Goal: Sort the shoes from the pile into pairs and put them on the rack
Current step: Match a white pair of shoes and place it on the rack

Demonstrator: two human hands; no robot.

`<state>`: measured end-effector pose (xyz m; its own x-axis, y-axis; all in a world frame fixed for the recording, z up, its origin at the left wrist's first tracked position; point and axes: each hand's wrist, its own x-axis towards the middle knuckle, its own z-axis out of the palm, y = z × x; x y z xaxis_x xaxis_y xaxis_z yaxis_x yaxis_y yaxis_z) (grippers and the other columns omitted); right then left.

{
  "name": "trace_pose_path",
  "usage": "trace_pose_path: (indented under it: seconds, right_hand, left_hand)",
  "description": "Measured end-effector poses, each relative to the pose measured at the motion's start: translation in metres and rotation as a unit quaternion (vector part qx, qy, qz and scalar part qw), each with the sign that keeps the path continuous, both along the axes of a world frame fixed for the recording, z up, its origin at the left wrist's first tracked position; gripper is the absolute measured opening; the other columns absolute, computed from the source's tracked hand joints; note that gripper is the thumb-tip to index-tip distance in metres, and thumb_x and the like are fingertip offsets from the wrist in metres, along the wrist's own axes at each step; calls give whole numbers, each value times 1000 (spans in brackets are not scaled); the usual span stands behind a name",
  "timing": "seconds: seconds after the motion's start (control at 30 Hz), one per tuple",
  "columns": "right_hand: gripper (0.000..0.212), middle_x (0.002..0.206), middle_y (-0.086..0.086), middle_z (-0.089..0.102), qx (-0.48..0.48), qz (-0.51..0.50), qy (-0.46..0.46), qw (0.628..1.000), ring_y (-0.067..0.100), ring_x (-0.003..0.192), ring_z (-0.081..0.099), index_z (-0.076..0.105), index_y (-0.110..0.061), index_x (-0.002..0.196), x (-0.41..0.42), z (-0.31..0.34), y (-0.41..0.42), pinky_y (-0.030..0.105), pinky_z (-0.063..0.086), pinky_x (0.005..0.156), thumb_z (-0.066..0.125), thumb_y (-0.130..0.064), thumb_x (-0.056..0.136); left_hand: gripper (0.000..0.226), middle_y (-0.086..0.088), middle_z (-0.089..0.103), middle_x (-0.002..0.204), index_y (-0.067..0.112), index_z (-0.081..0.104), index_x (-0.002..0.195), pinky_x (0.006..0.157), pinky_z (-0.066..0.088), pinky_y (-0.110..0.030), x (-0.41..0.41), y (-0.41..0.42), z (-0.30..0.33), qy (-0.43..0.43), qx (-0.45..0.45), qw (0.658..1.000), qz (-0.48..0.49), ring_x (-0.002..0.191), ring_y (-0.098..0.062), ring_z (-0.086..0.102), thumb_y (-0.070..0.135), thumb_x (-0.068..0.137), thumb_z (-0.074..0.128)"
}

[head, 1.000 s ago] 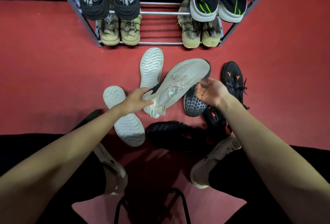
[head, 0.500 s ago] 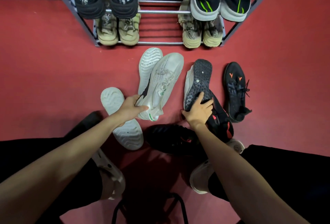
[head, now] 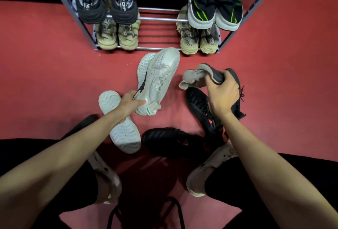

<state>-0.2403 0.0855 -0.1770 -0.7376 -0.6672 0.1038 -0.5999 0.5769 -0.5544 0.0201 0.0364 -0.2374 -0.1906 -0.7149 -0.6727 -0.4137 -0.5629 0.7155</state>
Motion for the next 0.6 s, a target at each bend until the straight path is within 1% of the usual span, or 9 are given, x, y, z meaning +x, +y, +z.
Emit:
trace_pose_path:
  seconds: [0.07,0.1,0.17,0.23,0.3,0.37,0.47,0.53,0.6]
  right_hand:
    - [41,91,10,70,27,47,41,998,38,88,63,61,-14,97,-4,8,2,34,37,63,55,-52,84]
    - [39,91,14,70,44,62,59,995,40,87,63,60,-12,97,-7,12,1,34,34,62,53,-48,88]
    - [37,90,22,68,78,90,85,989,44,87,61,57,-7,95,-15,21,-5,35,31,62,47,-43,94]
    - [46,92,24,67,103,136,86,982,45,89,60,57,-4,95,-21,28,-12,37,31,63,46,-49,94]
    - [55,92,22,67,119,191,69,972,43,89,60,59,-3,93,-25,30,-18,37,33,63,46,-57,91]
    - [58,84,18,66,135,233,52,962,39,83,61,58,-4,85,-25,27,-25,36,35,62,47,-62,88]
    - [56,61,3,51,179,289,10,940,34,68,53,46,-10,68,-21,15,-37,33,32,60,50,-64,85]
    - [56,59,1,47,216,324,-6,921,31,67,51,36,-16,60,-18,1,-45,32,31,60,51,-64,83]
    - [55,64,3,51,233,332,-23,914,30,68,52,36,-17,60,-17,-16,-54,32,32,60,52,-65,82]
  left_hand:
    - [30,-8,59,109,8,52,118,74,55,-34,0,-4,6,1,4,1000,19,101,-23,59,6,89,60]
    - [29,-8,59,109,8,52,117,74,55,-34,1,-6,8,-3,4,1000,27,100,-22,58,6,89,60]
    - [30,-8,60,111,9,53,118,81,56,-40,5,-10,12,-13,4,999,40,102,-23,59,7,89,61]
    - [33,-8,61,112,9,53,120,80,57,-40,9,-13,13,-18,8,999,51,103,-24,60,7,88,61]
    - [34,-8,61,111,7,53,122,68,56,-33,12,-14,14,-16,9,998,56,102,-24,60,7,88,62]
    - [30,-8,60,109,9,53,117,64,53,-28,14,-13,14,-13,6,999,52,101,-23,60,7,89,61]
    - [23,-5,60,104,14,51,110,64,52,-28,15,-10,11,-20,5,999,45,99,-22,58,8,90,60]
    - [23,-1,61,96,14,51,109,69,54,-30,16,-7,7,-15,11,999,46,97,-21,59,8,89,61]
    - [22,3,60,91,13,52,108,69,54,-29,17,-6,2,-11,17,999,51,91,-17,60,7,89,61]
